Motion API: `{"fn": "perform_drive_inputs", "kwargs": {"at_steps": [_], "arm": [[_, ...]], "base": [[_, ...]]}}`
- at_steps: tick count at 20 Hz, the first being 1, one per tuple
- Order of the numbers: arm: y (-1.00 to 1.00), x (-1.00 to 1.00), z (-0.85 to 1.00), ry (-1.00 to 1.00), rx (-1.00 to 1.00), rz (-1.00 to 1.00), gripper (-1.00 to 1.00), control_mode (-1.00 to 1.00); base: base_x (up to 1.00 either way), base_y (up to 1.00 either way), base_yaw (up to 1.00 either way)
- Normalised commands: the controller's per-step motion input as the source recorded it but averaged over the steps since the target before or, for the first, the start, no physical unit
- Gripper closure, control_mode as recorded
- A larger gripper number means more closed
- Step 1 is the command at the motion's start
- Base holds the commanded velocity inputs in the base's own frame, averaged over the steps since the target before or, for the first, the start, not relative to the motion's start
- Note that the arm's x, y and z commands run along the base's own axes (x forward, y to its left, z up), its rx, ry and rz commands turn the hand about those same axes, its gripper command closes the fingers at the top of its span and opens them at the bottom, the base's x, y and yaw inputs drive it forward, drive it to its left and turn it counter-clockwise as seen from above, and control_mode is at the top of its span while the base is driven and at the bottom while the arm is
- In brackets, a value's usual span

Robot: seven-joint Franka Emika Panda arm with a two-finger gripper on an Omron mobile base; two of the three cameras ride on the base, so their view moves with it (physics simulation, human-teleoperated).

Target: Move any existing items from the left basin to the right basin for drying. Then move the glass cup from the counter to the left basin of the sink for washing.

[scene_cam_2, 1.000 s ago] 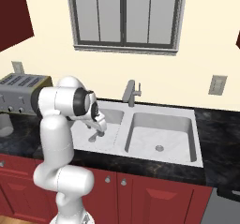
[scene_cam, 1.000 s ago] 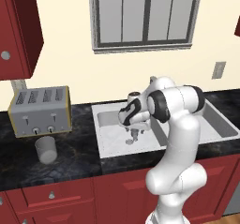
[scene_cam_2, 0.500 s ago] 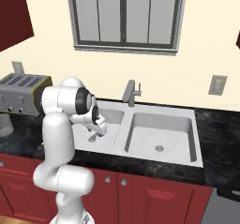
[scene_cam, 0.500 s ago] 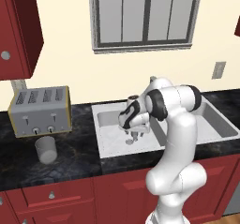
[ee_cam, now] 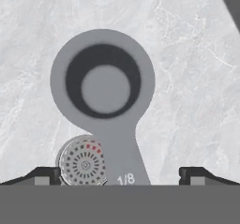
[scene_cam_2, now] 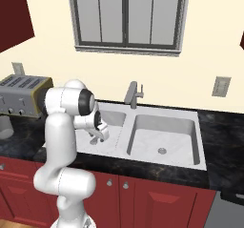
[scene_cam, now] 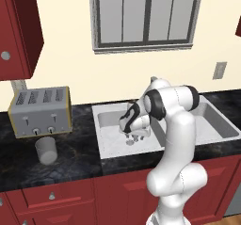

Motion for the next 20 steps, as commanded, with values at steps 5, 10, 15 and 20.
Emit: {"fn": "perform_drive_inputs", "kwargs": {"at_steps": [5,10,15,20], "arm": [[0.00,0.00,-0.08,0.00,0.00,0.00,-1.00,-1.00],[0.00,0.00,-0.08,0.00,0.00,0.00,1.00,-1.00],[0.00,0.00,0.00,0.00,0.00,0.00,1.00,-1.00],[0.00,-0.02,0.02,0.00,0.00,0.00,1.00,-1.00]], "base": [[0.00,0.00,0.00],[0.00,0.00,0.00],[0.00,0.00,0.00],[0.00,0.00,0.00]]}}
